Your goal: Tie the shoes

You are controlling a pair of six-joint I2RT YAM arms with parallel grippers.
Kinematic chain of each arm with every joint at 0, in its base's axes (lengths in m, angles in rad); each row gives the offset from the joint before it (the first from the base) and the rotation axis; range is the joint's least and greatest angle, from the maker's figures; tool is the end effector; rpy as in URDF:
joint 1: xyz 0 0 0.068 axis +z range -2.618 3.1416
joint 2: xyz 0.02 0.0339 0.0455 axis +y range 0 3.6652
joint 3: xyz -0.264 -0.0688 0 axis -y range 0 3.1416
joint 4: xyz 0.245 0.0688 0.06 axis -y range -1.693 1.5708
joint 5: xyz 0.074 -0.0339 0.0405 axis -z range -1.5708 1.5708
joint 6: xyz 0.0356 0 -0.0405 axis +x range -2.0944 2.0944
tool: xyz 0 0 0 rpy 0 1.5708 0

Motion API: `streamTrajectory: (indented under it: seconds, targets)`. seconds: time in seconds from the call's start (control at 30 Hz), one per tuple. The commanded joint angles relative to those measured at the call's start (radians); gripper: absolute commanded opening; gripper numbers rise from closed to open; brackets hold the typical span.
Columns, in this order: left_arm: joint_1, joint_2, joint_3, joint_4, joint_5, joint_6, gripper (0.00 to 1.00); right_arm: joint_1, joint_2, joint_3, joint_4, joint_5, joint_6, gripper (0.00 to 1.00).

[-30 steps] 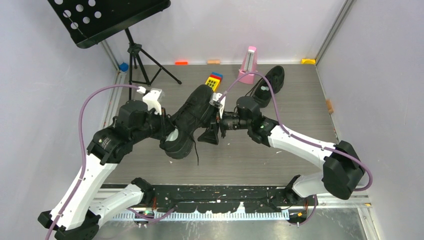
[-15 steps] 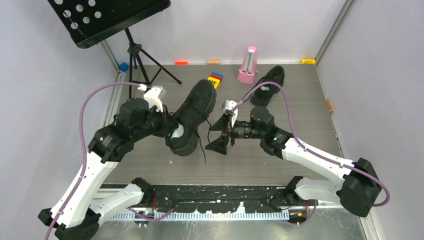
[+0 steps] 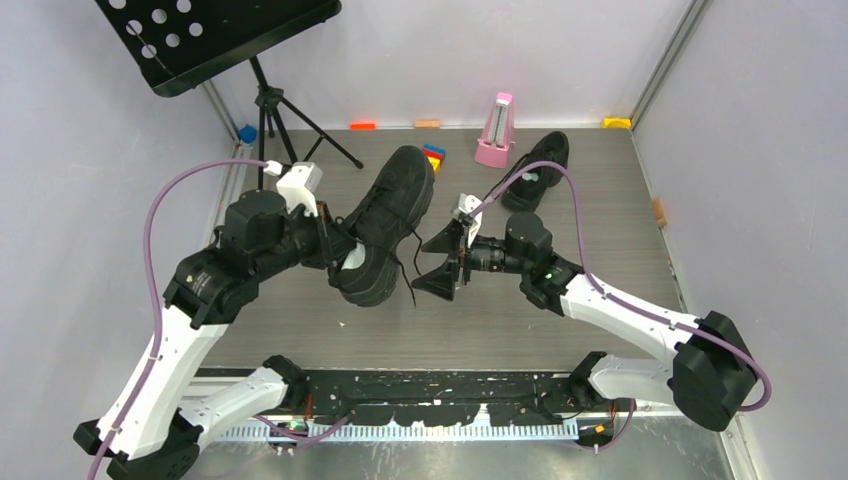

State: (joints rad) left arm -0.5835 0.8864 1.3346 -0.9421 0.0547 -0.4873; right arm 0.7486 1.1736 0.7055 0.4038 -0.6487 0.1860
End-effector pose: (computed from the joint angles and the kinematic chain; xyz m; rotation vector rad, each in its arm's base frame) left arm 0.1194 -0.0812 0.4264 0.1380 2.1381 -0.7033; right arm 0.1801 0.1966 0.2934 -0.9818 1.4768 1.2221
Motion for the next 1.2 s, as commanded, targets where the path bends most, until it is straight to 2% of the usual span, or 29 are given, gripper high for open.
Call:
streamTrajectory:
  seconds: [0.0,0.3,0.63,0.7,0.8,0.9,0.93,0.97,1.03,1.17]
  targets:
    - [-0.001,-0.016,0.108,0.093,0.045,-0.024,0.0,-0.002,0.003,0.067,0.059,-0.031,-0.043,0.99]
    - [-0.001,-0.002,0.153,0.08,0.066,-0.029,0.0,0.004,0.062,0.149,0.104,-0.122,-0.005,0.98]
    - [-0.001,0.012,0.17,0.084,0.08,-0.034,0.0,0.043,0.074,0.164,0.051,-0.142,-0.028,0.95]
    - [-0.001,0.015,0.172,0.086,0.08,-0.036,0.0,0.049,0.076,0.164,0.044,-0.14,-0.025,0.84]
    - [-0.001,0.017,0.165,0.084,0.069,-0.035,0.0,0.056,0.073,0.164,0.045,-0.132,-0.002,0.6]
    - [-0.001,0.014,0.141,0.083,0.033,-0.033,0.0,0.059,0.054,0.157,0.044,-0.11,0.04,0.25]
    - [-0.001,0.012,0.128,0.083,0.017,-0.031,0.0,0.058,0.042,0.15,0.044,-0.089,0.058,0.09]
    - [0.0,0.013,0.109,0.083,-0.003,-0.031,0.0,0.059,0.027,0.141,0.04,-0.066,0.081,0.02]
    - [-0.001,0.014,0.06,0.086,-0.043,-0.033,0.0,0.058,-0.008,0.127,0.014,-0.02,0.145,0.0]
    - [-0.001,0.032,-0.089,0.14,-0.103,-0.07,0.0,0.057,-0.081,0.14,-0.161,0.017,0.236,0.0]
